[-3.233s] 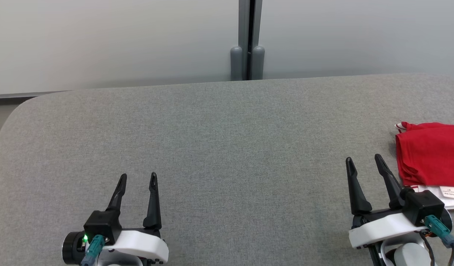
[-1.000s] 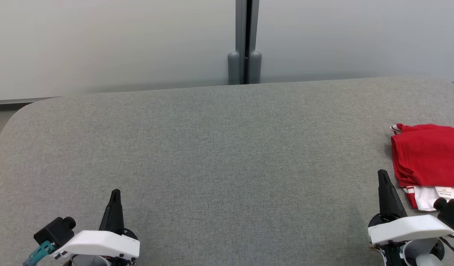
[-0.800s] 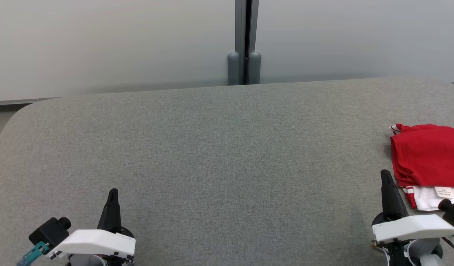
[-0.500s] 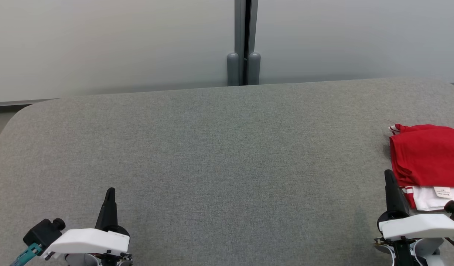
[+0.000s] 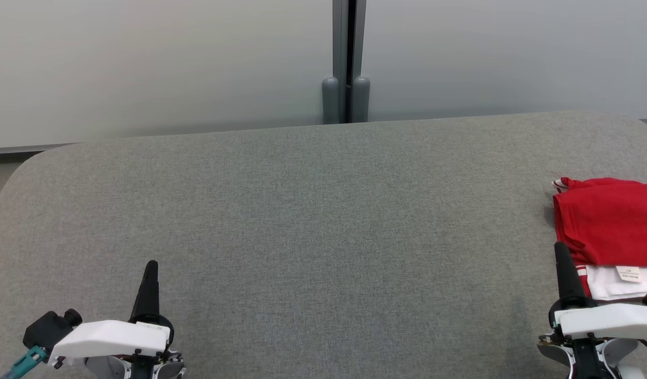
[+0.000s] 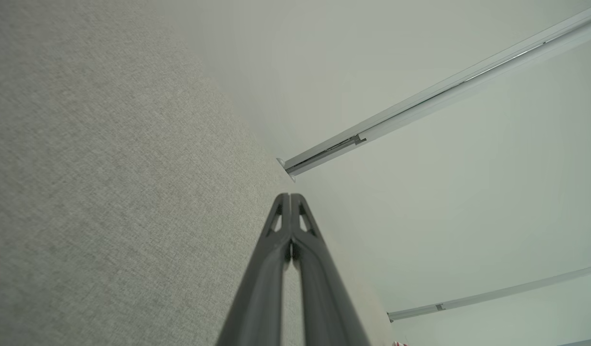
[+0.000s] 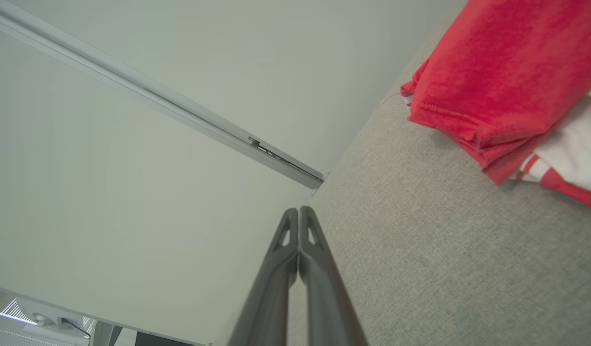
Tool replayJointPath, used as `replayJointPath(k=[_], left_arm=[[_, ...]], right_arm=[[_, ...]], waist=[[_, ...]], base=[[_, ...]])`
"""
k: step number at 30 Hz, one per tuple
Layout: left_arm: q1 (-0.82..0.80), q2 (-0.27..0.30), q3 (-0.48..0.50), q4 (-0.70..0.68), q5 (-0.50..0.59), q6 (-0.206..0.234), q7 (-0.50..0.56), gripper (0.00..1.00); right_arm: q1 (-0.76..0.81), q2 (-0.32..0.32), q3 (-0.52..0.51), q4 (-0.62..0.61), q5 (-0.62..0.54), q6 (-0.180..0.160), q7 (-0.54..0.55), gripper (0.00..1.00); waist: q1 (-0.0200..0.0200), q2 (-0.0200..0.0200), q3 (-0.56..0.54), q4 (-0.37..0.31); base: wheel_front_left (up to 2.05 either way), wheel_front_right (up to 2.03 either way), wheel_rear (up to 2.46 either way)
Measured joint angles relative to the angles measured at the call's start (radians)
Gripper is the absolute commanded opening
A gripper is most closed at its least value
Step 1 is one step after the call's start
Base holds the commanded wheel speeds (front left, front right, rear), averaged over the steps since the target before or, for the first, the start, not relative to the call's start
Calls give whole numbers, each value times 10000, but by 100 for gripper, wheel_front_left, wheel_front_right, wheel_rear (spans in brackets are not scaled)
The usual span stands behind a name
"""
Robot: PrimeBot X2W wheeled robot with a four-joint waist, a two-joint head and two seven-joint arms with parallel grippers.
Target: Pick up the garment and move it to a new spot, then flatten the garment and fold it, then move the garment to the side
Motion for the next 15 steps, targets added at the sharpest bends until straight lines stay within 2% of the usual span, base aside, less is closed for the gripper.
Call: replayJointPath(k=[15], left_arm=[[-67, 4, 313, -59, -1430, -257, 401, 0]], right_arm=[[0, 56, -297, -98, 1553, 0, 430, 0]], waist=[[0, 0, -52, -35]], base=[[0, 0, 0]])
